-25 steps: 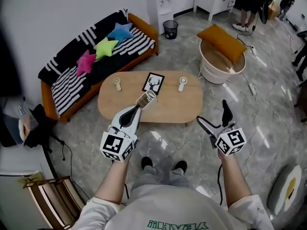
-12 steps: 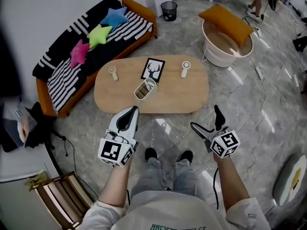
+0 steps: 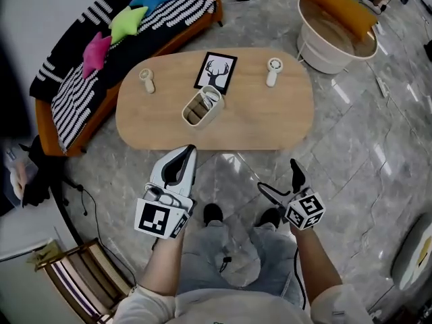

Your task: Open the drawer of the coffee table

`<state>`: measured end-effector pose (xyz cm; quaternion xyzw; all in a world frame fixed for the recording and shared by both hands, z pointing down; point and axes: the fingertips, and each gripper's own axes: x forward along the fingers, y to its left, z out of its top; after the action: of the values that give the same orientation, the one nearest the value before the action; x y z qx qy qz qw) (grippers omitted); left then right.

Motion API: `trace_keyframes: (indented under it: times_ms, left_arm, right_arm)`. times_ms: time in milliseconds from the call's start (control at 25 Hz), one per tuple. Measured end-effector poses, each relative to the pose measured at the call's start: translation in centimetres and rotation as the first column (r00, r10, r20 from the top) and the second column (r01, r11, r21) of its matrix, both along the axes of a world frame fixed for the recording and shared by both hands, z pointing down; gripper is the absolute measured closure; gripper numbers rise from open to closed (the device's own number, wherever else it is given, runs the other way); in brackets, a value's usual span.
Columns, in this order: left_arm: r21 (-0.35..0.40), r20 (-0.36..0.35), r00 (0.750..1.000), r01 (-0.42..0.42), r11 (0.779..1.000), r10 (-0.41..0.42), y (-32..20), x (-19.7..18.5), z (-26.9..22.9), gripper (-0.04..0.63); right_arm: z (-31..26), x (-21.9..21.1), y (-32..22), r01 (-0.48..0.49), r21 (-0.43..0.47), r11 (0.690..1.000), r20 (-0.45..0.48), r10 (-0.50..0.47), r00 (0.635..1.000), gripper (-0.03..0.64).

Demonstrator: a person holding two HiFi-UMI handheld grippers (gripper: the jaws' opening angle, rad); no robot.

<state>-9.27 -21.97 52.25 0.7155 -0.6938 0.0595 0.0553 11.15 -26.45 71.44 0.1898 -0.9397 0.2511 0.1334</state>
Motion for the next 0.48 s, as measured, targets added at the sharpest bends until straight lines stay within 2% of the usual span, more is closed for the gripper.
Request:
trace_keyframes:
  times_ms: [280, 400, 480]
  left_arm:
    - [0.044, -0.015, 0.999, -0.040, 0.998, 0.041, -1.4, -0.1, 9.2, 0.597]
    - [0.051, -0.016, 0.998, -0.062, 0.997, 0.062, -2.3, 0.3, 12.3, 0.597]
    - [0.057, -0.019, 0.997, -0.071, 0.996, 0.073, -2.9, 0.3, 14.0, 0.597]
  right_arm:
    - [10.9, -1.8, -0.1, 0.002, -0.026, 1.000, 0.013, -0.002, 1.000, 0.035]
    - [15.6, -2.4, -0.2, -0.026, -0.119, 0.993, 0.063, 0.034, 0.997, 0.035]
    - [18.5, -2.7, -0.4, -0.058, -0.228, 0.972, 0.137, 0.091, 0.986, 0.035]
